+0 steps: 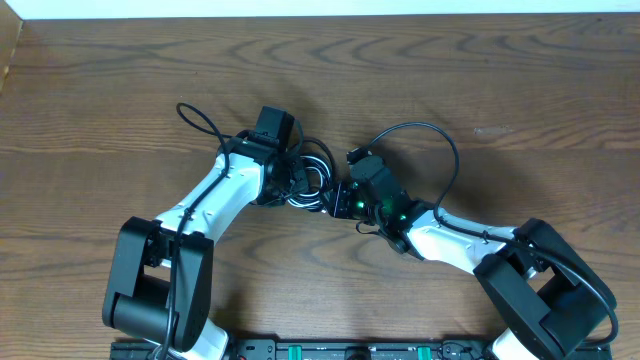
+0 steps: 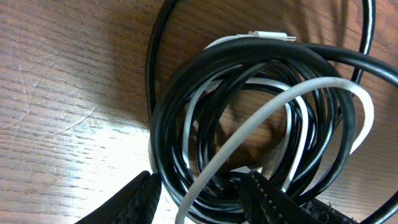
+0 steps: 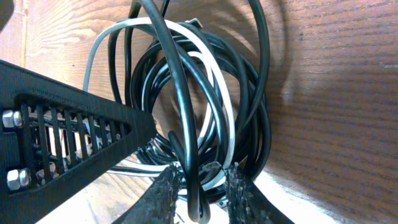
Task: Untangle cables
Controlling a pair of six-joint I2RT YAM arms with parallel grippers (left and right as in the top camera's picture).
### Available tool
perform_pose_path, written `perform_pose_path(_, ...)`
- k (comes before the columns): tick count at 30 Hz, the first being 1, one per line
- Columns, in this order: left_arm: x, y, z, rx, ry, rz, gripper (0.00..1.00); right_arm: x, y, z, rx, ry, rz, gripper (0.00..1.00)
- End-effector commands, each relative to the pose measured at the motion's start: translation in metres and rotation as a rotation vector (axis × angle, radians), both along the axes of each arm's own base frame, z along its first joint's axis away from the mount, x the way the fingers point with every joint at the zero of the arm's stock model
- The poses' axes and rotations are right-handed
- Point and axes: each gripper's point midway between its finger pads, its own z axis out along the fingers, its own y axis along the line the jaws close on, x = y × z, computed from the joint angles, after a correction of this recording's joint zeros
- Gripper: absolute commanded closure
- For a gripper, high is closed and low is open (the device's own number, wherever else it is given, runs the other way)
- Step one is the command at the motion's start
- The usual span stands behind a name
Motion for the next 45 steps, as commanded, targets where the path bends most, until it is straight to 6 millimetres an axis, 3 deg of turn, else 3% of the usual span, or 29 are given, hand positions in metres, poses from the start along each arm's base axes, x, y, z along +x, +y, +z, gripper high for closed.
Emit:
perform_pose_path(1,-0.002,0.003,-0.004,0.010,0.012,0.003,0.53,0.002,0.001,0.000,-0.012,-0.015,0.003,0.76)
perform_pose_path(10,-0.002,0.003,-0.004,0.010,0.012,0.003,0.53,0.000,0.001,-0.008,-0.048,-0.023,-0.013,0.77)
perform_pose_path(13,-0.002,0.003,-0.004,0.010,0.012,0.003,0.53,-0.002,0.003,-0.012,-0.076,-0.039,-0.023,0.83)
perform_pose_path(15,-0.002,0.003,-0.004,0.010,0.012,0.003,0.53,-0.001,0.004,-0.011,-0.073,-0.045,-0.022,0.99)
perform_pose_path(16,-0.002,0.003,-0.004,0.010,0.012,0.003,0.53,-0.001,0.004,-0.009,-0.065,-0.043,-0.018,0.99)
perform_pose_path(19,-0.002,0.003,-0.004,0.010,0.012,0.003,0.53,-0.001,0.011,0.011,0.021,-0.049,0.044,0.99)
perform_pose_path(22,-0.002,0.003,-0.004,0.010,0.012,0.003,0.53,0.002,0.014,0.058,0.174,-0.093,0.149,0.99)
perform_pose_path(24,-0.002,0.003,-0.004,0.010,0.012,0.003,0.53,0.002,0.011,0.075,0.224,-0.102,0.174,0.99)
perform_pose_path(30,-0.002,0.003,-0.004,0.010,0.012,0.003,0.53,-0.009,0.014,0.087,0.289,-0.069,0.242,0.99)
perform_pose_path(32,-0.002,0.003,-0.004,0.010,0.013,0.003,0.61,-0.009,0.015,0.089,0.298,-0.069,0.242,0.99)
perform_pose_path(36,-0.003,0.000,-0.004,-0.005,0.017,-0.003,0.91,-0.002,0.013,0.099,0.345,-0.071,0.222,0.99)
perform_pose_path(40,-0.004,-0.001,-0.003,-0.017,0.020,-0.007,0.92,0.013,-0.001,0.104,0.394,-0.022,0.149,0.99)
perform_pose_path(45,-0.003,0.000,-0.003,-0.017,0.021,-0.002,0.92,0.021,-0.017,0.093,0.367,0.026,0.094,0.99)
